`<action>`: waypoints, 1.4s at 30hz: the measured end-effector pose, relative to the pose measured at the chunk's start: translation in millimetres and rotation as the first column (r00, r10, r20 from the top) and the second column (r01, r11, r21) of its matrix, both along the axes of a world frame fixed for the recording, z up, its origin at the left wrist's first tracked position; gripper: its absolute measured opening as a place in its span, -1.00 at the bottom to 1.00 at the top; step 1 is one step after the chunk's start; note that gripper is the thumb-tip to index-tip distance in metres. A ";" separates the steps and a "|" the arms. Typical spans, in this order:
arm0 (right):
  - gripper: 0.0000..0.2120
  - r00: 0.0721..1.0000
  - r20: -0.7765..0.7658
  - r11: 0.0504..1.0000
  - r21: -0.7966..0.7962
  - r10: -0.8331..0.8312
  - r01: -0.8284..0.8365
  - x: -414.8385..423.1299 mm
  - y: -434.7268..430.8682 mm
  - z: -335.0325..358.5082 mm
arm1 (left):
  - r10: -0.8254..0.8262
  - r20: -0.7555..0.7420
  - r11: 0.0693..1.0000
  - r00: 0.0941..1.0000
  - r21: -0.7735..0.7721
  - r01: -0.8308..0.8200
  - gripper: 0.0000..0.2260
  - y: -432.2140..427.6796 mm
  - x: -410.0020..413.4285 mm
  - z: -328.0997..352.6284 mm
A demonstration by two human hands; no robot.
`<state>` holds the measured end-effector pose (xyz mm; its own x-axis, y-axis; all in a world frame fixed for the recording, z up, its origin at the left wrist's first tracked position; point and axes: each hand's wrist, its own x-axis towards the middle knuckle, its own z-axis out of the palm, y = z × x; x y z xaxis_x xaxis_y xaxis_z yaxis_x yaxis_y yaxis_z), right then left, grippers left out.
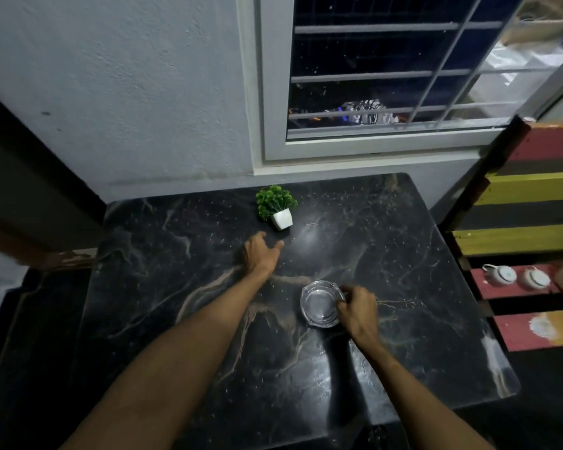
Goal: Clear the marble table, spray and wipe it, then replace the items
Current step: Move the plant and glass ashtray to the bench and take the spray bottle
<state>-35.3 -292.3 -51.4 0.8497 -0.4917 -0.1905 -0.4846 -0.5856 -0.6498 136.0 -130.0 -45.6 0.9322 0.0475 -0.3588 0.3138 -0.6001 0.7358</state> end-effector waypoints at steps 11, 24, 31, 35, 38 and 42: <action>-0.75 0.980 0.083 0.984 -0.004 -0.178 0.179 40.7 -50.1 4.0 | 0.267 -0.099 0.959 0.959 -0.072 -0.274 -0.32 -68.2 73.0 -18.1; -0.79 0.867 0.100 0.872 0.095 -0.489 0.481 -57.7 -224.0 48.8 | -0.120 0.074 0.968 0.990 -0.211 0.133 -0.52 -221.0 -81.2 26.3; -0.83 0.732 0.044 0.731 0.119 -0.680 0.672 -168.4 -427.0 7.2 | -0.331 0.148 0.886 0.932 -0.292 0.361 -0.36 -422.8 -200.4 -1.7; -0.77 0.645 0.000 0.642 0.106 -0.764 0.760 -219.4 -526.0 -29.1 | -0.405 0.119 0.864 0.907 -0.275 0.422 -0.47 -519.2 -253.1 -53.4; -0.69 0.582 -0.043 0.576 0.102 -0.812 0.811 -247.5 -589.7 -62.9 | -0.411 0.058 0.859 0.910 -0.310 0.408 -0.57 -581.9 -286.6 -92.4; -0.75 0.534 -0.096 0.524 0.108 -0.840 0.845 -265.9 -649.0 -134.1 | -0.393 0.006 0.887 0.919 -0.260 0.381 -0.86 -643.8 -318.8 -137.3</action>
<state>-301.2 -941.2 -185.6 0.0457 -0.9451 -0.3236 -0.7269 0.1907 -0.6597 -182.8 -773.7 -182.9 0.8403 -0.4110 -0.3535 0.1312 -0.4785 0.8682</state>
